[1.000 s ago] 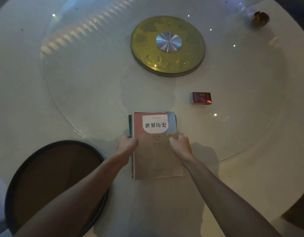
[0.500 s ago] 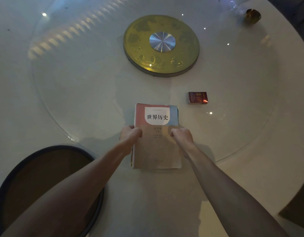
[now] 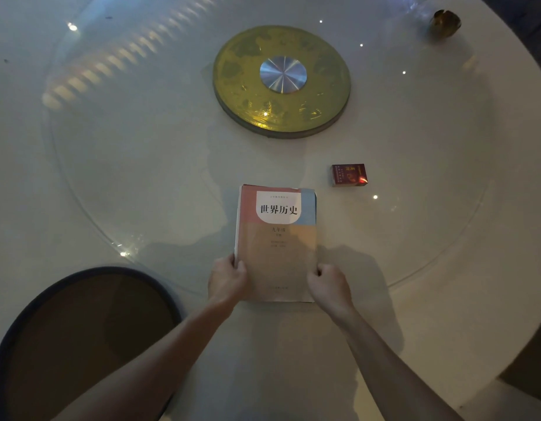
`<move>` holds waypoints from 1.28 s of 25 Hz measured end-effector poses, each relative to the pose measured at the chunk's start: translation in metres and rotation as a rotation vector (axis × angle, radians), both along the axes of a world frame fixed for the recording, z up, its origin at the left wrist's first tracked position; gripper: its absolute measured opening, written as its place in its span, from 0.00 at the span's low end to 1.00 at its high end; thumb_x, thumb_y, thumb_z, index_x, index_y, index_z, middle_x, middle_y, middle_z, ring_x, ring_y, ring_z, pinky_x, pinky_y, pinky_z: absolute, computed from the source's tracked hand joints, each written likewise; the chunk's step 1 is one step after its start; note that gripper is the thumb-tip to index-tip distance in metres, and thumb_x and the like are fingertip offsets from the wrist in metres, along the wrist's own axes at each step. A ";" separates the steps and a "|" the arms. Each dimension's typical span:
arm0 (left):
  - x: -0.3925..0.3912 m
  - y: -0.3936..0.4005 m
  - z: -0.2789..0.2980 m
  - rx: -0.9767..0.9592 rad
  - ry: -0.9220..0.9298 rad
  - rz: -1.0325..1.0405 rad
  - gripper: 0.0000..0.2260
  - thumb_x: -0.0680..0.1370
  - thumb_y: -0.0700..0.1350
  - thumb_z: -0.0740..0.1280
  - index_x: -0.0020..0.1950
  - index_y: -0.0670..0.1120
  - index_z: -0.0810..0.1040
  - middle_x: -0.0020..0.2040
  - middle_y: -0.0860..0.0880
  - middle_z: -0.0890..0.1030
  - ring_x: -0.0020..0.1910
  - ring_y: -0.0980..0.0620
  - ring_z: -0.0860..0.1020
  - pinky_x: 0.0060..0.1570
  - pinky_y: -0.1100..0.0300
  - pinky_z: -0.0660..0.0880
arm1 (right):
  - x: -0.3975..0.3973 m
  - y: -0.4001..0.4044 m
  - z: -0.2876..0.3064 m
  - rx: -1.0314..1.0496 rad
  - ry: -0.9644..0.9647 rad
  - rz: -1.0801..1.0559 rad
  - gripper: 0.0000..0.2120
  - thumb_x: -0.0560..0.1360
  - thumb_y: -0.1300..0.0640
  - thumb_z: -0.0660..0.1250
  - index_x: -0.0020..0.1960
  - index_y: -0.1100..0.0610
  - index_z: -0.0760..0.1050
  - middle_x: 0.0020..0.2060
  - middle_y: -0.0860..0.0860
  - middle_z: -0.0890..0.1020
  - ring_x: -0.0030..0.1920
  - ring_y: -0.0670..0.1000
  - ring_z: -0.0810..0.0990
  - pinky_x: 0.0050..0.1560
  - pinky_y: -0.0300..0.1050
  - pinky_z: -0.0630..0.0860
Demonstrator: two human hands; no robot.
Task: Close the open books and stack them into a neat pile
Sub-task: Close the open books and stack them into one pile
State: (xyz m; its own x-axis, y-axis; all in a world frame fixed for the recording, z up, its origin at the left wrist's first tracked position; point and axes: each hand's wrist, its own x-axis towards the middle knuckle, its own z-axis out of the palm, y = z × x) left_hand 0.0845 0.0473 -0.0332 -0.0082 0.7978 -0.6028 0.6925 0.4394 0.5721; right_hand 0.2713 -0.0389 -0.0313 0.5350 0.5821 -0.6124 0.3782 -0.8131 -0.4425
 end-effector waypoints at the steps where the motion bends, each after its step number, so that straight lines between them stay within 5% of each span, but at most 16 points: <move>1: 0.002 0.002 -0.001 0.010 0.034 0.003 0.10 0.77 0.43 0.62 0.46 0.40 0.82 0.40 0.42 0.83 0.39 0.42 0.81 0.34 0.56 0.71 | -0.004 0.001 -0.001 -0.015 -0.028 0.014 0.12 0.76 0.54 0.63 0.34 0.55 0.72 0.33 0.54 0.77 0.35 0.57 0.75 0.34 0.45 0.66; 8: -0.010 0.014 0.001 0.074 0.109 -0.177 0.10 0.77 0.45 0.66 0.52 0.43 0.85 0.47 0.43 0.86 0.46 0.42 0.83 0.44 0.51 0.80 | -0.002 -0.005 -0.001 0.045 0.004 0.064 0.10 0.76 0.56 0.66 0.36 0.55 0.71 0.44 0.57 0.76 0.41 0.56 0.74 0.41 0.46 0.72; 11: -0.016 0.030 0.005 0.143 0.112 -0.321 0.13 0.78 0.47 0.66 0.59 0.43 0.81 0.54 0.44 0.85 0.51 0.43 0.82 0.50 0.51 0.79 | -0.009 -0.019 0.012 0.152 -0.274 0.070 0.08 0.77 0.55 0.68 0.51 0.59 0.80 0.50 0.58 0.78 0.51 0.59 0.78 0.51 0.52 0.78; 14: -0.004 0.057 0.012 0.410 0.098 -0.439 0.17 0.79 0.45 0.64 0.67 0.43 0.76 0.60 0.43 0.80 0.55 0.42 0.80 0.51 0.52 0.76 | -0.038 -0.049 0.019 0.482 -0.472 0.409 0.06 0.76 0.58 0.67 0.45 0.60 0.80 0.41 0.57 0.80 0.43 0.58 0.78 0.41 0.51 0.77; 17: 0.034 0.095 0.016 0.566 0.038 -0.662 0.20 0.80 0.42 0.64 0.72 0.42 0.72 0.71 0.45 0.75 0.65 0.42 0.77 0.58 0.48 0.75 | -0.068 -0.058 0.020 0.336 -0.196 0.841 0.10 0.77 0.55 0.63 0.46 0.59 0.80 0.42 0.57 0.82 0.43 0.60 0.83 0.39 0.52 0.78; 20: 0.072 0.127 0.011 0.541 0.077 -0.901 0.21 0.81 0.46 0.63 0.73 0.41 0.69 0.73 0.43 0.71 0.74 0.40 0.66 0.70 0.44 0.64 | -0.074 -0.048 0.010 0.313 -0.316 0.971 0.10 0.73 0.57 0.68 0.52 0.60 0.82 0.46 0.55 0.85 0.48 0.57 0.84 0.46 0.48 0.81; 22: 0.090 0.144 0.006 0.529 0.139 -0.983 0.18 0.82 0.48 0.61 0.70 0.42 0.71 0.70 0.44 0.73 0.73 0.40 0.67 0.70 0.44 0.63 | -0.073 -0.043 0.010 0.260 -0.287 0.940 0.13 0.75 0.58 0.65 0.57 0.60 0.80 0.51 0.56 0.85 0.53 0.58 0.83 0.54 0.48 0.79; 26: 0.102 0.168 0.000 0.356 0.236 -1.049 0.17 0.83 0.51 0.56 0.66 0.45 0.77 0.61 0.44 0.77 0.62 0.43 0.73 0.59 0.49 0.71 | -0.072 -0.043 0.002 0.277 -0.263 0.867 0.12 0.68 0.57 0.71 0.51 0.56 0.84 0.42 0.50 0.86 0.44 0.52 0.85 0.46 0.41 0.80; 32: 0.101 0.182 -0.005 0.340 0.163 -1.059 0.16 0.82 0.52 0.59 0.67 0.51 0.78 0.59 0.46 0.78 0.61 0.42 0.73 0.53 0.49 0.72 | -0.072 -0.047 -0.001 0.294 -0.230 0.773 0.16 0.63 0.57 0.75 0.51 0.54 0.86 0.42 0.47 0.86 0.42 0.48 0.85 0.44 0.38 0.80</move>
